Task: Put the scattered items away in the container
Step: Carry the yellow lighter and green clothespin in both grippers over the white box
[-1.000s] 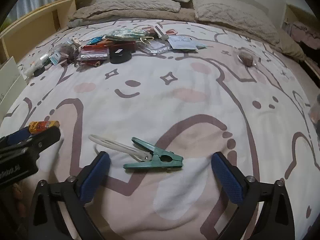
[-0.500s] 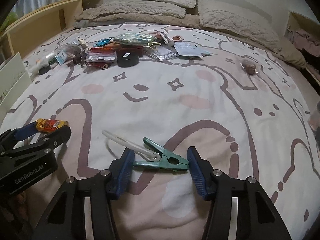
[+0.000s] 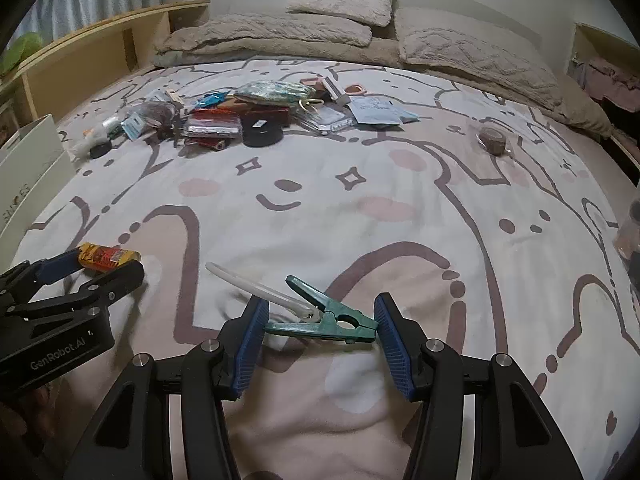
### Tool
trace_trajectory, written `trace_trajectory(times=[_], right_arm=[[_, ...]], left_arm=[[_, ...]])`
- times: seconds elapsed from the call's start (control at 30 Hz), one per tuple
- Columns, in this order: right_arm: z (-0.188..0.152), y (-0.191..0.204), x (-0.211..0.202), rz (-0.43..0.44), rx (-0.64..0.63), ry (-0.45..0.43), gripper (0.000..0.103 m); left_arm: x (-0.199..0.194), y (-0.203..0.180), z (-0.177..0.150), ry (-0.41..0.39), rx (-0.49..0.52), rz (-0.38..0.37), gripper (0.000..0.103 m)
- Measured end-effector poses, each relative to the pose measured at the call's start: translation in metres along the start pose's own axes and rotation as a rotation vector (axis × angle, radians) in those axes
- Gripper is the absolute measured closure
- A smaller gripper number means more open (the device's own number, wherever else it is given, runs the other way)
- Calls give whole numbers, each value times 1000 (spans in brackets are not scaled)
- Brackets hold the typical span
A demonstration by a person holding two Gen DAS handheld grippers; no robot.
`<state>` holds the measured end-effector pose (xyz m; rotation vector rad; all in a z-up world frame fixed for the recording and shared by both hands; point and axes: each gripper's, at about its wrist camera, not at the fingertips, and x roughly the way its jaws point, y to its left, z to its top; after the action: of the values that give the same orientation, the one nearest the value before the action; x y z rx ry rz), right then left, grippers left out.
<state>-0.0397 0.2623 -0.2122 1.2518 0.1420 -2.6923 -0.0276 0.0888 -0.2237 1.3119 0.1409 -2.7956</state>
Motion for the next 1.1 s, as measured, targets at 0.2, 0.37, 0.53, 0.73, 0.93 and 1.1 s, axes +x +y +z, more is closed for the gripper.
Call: trace_trajectory(times=[0.2, 0.37, 0.53, 0.73, 0.93, 1.1], right_arm=[[-1, 3, -19, -4, 2, -62, 48], [-1, 7, -33, -20, -5, -100, 48], [-1, 5, -52, -3, 26, -140, 48], [5, 3, -75, 29, 67, -185, 48], [16, 7, -100, 44, 61, -240, 48], [27, 15, -120, 39, 40, -281, 48]], left_arm=[[-16, 2, 2, -31, 12, -17, 23], [-28, 3, 5, -54, 27, -23, 23], [-42, 7, 7, -65, 42, -50, 23], [-67, 10, 16, -106, 46, -76, 23], [-94, 18, 25, -166, 52, -78, 23], [-114, 28, 35, -200, 40, -90, 23]])
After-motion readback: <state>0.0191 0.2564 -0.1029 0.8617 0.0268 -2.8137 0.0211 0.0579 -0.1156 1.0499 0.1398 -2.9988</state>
